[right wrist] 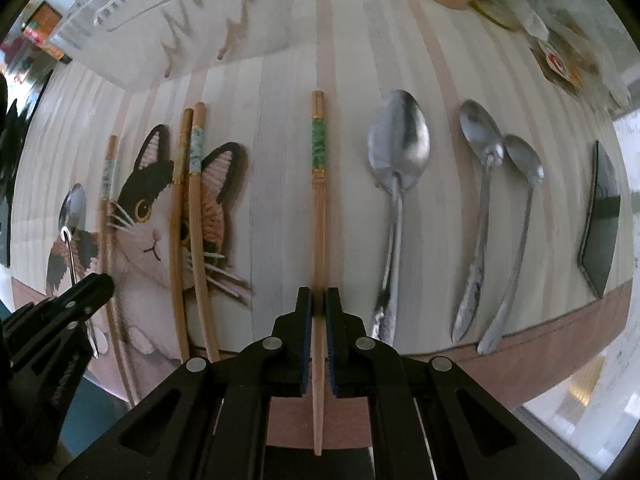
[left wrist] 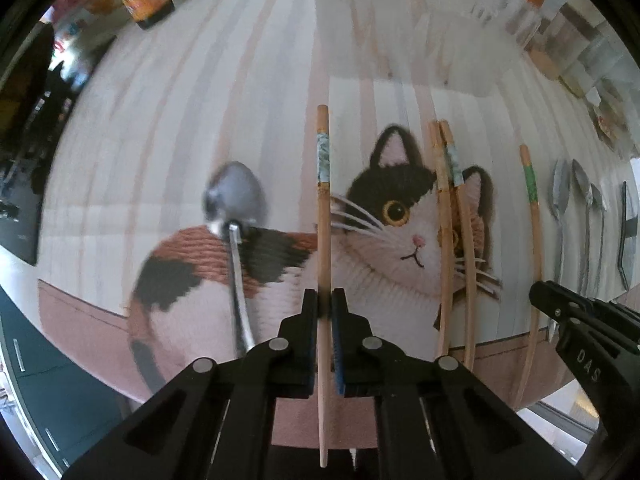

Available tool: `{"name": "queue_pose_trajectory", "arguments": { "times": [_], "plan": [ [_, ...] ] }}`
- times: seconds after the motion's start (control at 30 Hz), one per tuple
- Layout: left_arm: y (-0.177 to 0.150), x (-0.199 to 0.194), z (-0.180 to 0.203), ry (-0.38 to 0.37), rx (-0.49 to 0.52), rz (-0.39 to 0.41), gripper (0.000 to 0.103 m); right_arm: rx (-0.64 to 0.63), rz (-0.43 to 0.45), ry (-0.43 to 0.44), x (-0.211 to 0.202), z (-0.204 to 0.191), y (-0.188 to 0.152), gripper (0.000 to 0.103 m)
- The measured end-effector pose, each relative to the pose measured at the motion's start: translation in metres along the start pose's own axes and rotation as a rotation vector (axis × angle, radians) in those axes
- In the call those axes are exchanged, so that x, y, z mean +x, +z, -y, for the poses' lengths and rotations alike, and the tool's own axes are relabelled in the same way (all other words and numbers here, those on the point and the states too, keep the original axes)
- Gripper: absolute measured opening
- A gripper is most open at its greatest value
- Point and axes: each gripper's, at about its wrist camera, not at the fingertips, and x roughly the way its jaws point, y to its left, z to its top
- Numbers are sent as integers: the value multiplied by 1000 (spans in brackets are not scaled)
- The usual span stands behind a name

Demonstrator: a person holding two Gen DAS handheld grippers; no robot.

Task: Organize utensils
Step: 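Carry both held chopsticks over to the clear plastic rack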

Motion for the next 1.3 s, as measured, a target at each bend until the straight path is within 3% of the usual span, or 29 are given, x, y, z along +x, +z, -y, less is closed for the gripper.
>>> {"name": "queue_pose_trajectory", "arguments": {
  "times": [0.27,0.43,0.6,0.7,0.83,1.03,1.17,1.3],
  "plan": [
    [-9,-71,-7,18,1,146,4,-12,98,89,-52,4,-8,7],
    [-5,-125,-13,-9,-22,237,4,-29,181,166,-103,4,-6,7],
    [32,-177,-16,-92,-18,306,4,-52,256,254,-156,-3,23,6],
    [68,-195,-17,-183,-25,314,4,-67,302,299,-188,-12,61,6],
    [128,-198,-16,-247,-25,301,4,-46,325,314,-204,-18,117,6],
    [222,-151,-14,-290,-36,179,4,15,266,291,-173,-21,209,6],
    [259,-102,-9,-299,-35,67,4,33,214,261,-138,-25,254,6],
    [271,-62,-8,-305,-34,-39,4,41,156,228,-102,-31,276,6]
  ]
}}
